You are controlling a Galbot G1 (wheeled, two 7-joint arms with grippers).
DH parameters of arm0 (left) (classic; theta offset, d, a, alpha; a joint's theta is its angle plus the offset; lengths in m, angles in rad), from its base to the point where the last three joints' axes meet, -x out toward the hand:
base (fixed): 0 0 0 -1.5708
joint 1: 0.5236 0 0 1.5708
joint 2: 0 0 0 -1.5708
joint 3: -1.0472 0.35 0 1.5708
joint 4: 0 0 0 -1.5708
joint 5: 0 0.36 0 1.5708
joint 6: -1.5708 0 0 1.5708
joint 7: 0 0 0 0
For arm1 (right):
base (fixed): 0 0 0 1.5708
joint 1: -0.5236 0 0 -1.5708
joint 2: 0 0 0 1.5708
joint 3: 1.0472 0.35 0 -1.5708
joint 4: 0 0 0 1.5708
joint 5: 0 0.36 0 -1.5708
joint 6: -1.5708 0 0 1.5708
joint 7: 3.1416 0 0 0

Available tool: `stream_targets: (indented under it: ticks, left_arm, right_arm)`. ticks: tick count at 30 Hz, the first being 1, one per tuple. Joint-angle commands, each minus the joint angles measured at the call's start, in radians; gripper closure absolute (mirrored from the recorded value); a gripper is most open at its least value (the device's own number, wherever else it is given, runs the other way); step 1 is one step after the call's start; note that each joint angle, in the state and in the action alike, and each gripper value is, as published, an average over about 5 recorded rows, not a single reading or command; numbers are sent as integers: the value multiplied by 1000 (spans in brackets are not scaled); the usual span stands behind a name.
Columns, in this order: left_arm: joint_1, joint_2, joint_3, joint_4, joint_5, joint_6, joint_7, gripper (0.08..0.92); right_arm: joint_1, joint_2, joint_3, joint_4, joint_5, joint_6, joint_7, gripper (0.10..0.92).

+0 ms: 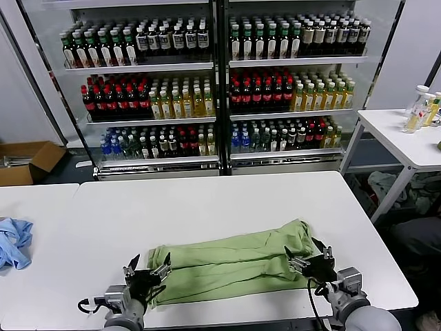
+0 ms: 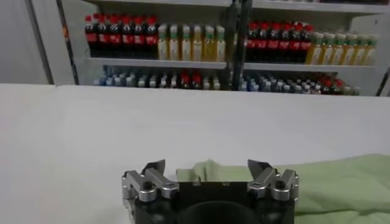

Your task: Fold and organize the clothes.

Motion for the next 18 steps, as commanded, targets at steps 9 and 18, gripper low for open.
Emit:
stream_targets:
  ticks: [9,18]
  left_arm:
    - [23,-135,25,108,103,-38,-24,250]
    - [25,-167,27,167,113,-69,-23,518]
  right_arm:
    - [-7,-4,8,5,-5,12,2,203]
    - [1,-18,12,3,6,16,4,203]
